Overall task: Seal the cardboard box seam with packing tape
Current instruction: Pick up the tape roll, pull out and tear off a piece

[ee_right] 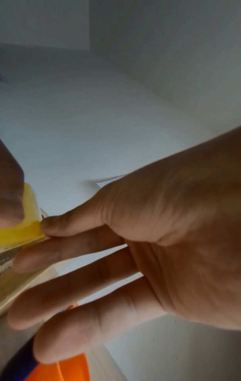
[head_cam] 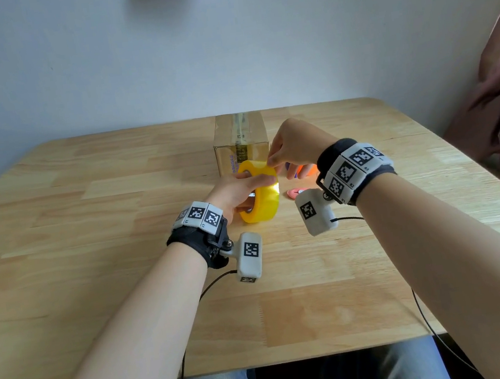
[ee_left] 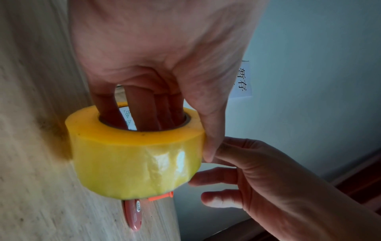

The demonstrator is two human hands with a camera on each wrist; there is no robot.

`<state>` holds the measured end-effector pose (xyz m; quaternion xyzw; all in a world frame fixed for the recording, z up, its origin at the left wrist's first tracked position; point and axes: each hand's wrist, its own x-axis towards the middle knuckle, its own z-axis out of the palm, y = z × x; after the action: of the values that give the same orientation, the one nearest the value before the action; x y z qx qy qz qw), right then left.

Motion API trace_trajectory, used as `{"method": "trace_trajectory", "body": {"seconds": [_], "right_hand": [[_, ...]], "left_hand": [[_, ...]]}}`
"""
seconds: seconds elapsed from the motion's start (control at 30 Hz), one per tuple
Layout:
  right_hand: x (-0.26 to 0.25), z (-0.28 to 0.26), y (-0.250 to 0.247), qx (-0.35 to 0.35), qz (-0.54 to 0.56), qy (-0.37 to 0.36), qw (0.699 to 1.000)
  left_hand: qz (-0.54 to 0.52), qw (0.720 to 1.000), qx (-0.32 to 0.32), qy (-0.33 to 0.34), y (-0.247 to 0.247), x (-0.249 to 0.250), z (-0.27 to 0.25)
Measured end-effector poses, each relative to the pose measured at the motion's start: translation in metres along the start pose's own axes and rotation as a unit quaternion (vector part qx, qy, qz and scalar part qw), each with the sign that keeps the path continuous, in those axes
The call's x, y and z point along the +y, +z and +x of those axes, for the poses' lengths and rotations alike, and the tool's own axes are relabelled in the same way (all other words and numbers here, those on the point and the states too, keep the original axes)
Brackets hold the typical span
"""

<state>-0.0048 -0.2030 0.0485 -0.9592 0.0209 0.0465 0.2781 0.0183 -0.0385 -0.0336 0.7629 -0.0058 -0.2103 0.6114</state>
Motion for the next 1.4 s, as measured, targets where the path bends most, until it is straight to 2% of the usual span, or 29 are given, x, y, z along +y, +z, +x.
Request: {"method": "trace_trajectory", "body": {"seconds": [0.27,0.5,0.6,0.7,0.77,0.9,1.13,1.4], "right_hand": [[0.000,0.000,0.002,-0.027,-0.023,-0.014,0.999],[-0.002,0.000,0.008,-0.036,-0.042,0.021,0.998],[-0.004,0.000,0.004,-0.030,-0.012,0.037,0.999],[-0.001,0.000,-0.005,0.024,0.054,0.054,0.997],[0.001,-0.004,-0.008,0.024,0.073,0.044,0.996],[0.005,-0.009,-0.003,-0.016,0.057,0.025,0.998],[0.003,-0.005,0.001,0.018,0.030,0.036,0.999],[0.000,-0.001,0.005,0.039,-0.019,0.043,0.998]], "left_hand": [[-0.001,1.000,0.001,0.002,-0.004,-0.007,0.008],[0.016,1.000,-0.009,0.007,-0.001,-0.005,0.004],[0.010,1.000,-0.004,0.014,-0.001,-0.005,0.007],[-0.009,1.000,0.000,0.005,-0.003,-0.005,0.009],[-0.007,1.000,0.002,0.008,-0.002,-0.005,0.008],[0.017,1.000,0.005,0.017,0.004,-0.003,0.006],[0.032,0.999,0.007,0.008,0.002,-0.008,0.014],[0.045,0.998,0.000,0.052,-0.003,-0.004,0.004]]}}
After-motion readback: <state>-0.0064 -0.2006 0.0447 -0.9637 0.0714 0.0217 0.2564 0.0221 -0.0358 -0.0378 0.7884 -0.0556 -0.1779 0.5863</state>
